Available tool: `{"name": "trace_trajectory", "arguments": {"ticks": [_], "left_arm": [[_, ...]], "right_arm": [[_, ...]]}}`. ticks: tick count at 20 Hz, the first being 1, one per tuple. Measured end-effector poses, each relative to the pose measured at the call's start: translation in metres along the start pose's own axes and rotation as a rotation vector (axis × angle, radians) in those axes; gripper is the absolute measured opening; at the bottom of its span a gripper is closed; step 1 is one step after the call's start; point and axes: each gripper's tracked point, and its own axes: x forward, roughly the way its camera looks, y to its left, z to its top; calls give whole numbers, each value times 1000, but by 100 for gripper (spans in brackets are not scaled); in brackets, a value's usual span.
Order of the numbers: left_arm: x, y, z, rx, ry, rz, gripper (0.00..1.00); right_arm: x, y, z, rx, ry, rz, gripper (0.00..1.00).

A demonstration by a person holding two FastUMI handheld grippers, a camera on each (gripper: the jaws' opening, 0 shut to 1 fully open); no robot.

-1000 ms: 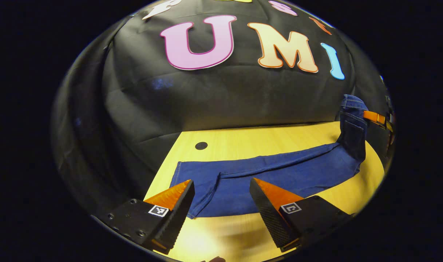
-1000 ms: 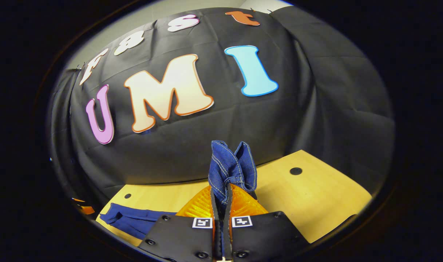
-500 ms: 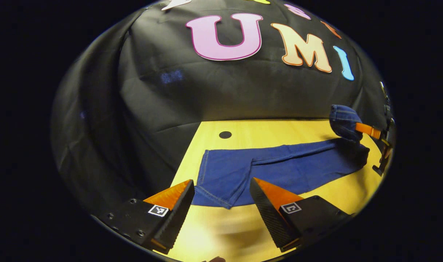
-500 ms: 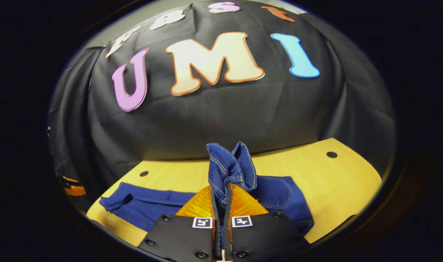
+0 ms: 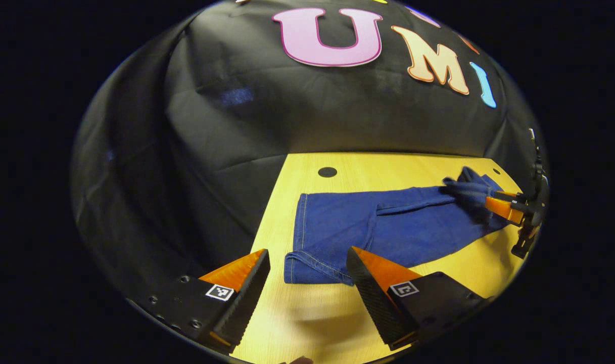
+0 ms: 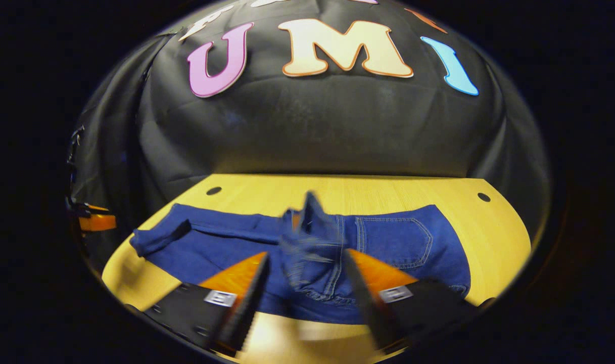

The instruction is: Grasp the waist and the cuffs of the jeans and fold them to make the two legs overlap; first hold the waist and fold one-third of the jeans toward the cuffs, then hold the cuffs and fold the remaining one-third in the same direction to finish folding.

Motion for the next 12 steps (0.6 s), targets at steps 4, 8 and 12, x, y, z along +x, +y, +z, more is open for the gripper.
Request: {"name": "trace_trajectory", "arguments": {"ticks": [4, 8, 12], "left_arm": [[40, 8, -12, 34, 44, -33, 96], [78, 8, -33, 64, 135, -121, 96], [97, 1, -50, 59, 220, -196, 90]], "right_arm": [[-26, -2, 22, 26, -46, -16, 94], [-45, -34, 26, 80, -37, -98, 97], [-55, -60, 12, 102, -6, -163, 98]]}}
